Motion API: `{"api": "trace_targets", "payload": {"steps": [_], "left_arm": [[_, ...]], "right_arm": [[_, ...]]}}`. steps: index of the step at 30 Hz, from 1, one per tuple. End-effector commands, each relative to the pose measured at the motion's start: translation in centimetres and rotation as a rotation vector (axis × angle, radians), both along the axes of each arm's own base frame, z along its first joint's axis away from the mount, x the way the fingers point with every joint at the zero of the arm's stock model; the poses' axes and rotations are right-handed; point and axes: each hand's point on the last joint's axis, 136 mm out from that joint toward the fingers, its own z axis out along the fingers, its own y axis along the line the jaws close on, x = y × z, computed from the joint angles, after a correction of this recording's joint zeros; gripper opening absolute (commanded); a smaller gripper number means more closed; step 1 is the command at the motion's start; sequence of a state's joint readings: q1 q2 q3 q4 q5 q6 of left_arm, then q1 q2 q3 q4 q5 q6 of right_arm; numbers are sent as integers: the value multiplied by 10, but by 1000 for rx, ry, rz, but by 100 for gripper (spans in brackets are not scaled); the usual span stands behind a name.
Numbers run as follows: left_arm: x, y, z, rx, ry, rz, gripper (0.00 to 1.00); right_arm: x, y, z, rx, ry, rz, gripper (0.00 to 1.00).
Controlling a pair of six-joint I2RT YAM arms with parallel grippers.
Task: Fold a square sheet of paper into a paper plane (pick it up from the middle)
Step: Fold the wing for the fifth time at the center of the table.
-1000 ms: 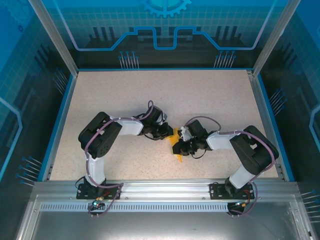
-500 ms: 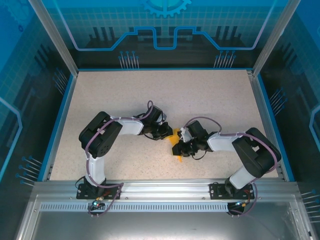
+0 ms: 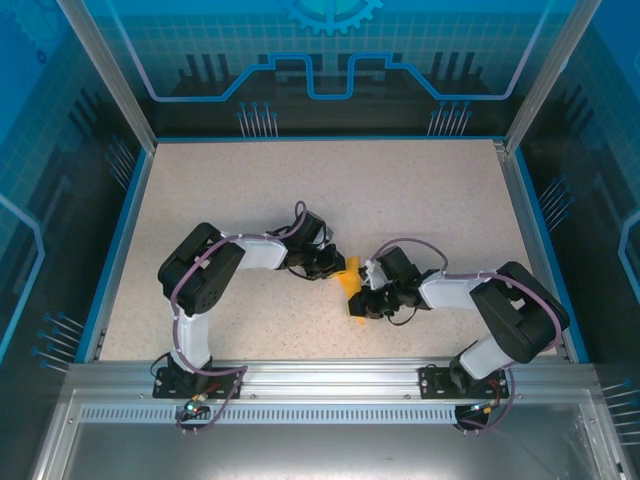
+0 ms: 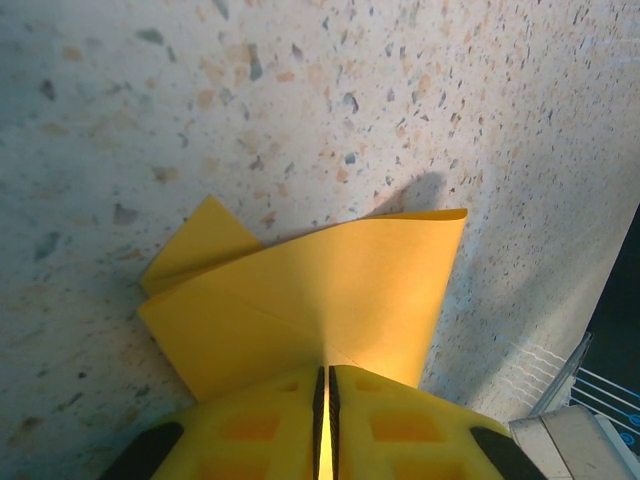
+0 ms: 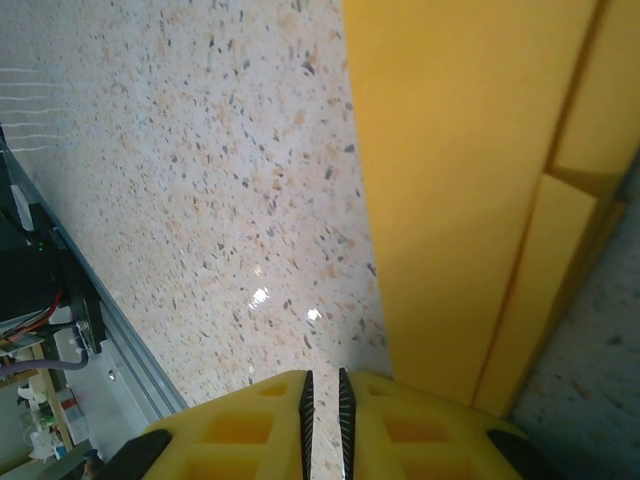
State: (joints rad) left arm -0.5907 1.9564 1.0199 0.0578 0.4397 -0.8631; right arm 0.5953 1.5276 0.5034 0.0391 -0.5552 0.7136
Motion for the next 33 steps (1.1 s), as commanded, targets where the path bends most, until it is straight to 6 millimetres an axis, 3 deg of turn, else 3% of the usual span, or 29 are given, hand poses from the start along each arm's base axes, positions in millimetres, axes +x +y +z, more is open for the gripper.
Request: {"api": "trace_targets", "payload": {"steps": [1, 5, 12, 15, 18, 26, 33], "left_arm": [[-9, 29, -39, 135, 94, 50, 14], [-10, 30, -40, 138, 95, 46, 14], [-10, 30, -39, 135, 93, 44, 14], [-10, 30, -39, 136, 94, 45, 14], [-10, 30, -38, 136, 96, 45, 14], [-9, 30, -38, 146, 92, 43, 14], [-10, 34, -40, 155, 100, 52, 13]], "right_arm": [[-14, -9, -8, -50, 34, 2, 18], [-11, -9, -5, -47, 23, -9, 18], [12, 10, 28, 29, -61, -13, 19], [29, 8, 25, -24, -87, -50, 20], [33, 12, 15, -34, -66, -51, 19], [6, -7, -26, -94, 33, -53, 19], [-18, -16, -28, -62, 55, -42, 20]]}}
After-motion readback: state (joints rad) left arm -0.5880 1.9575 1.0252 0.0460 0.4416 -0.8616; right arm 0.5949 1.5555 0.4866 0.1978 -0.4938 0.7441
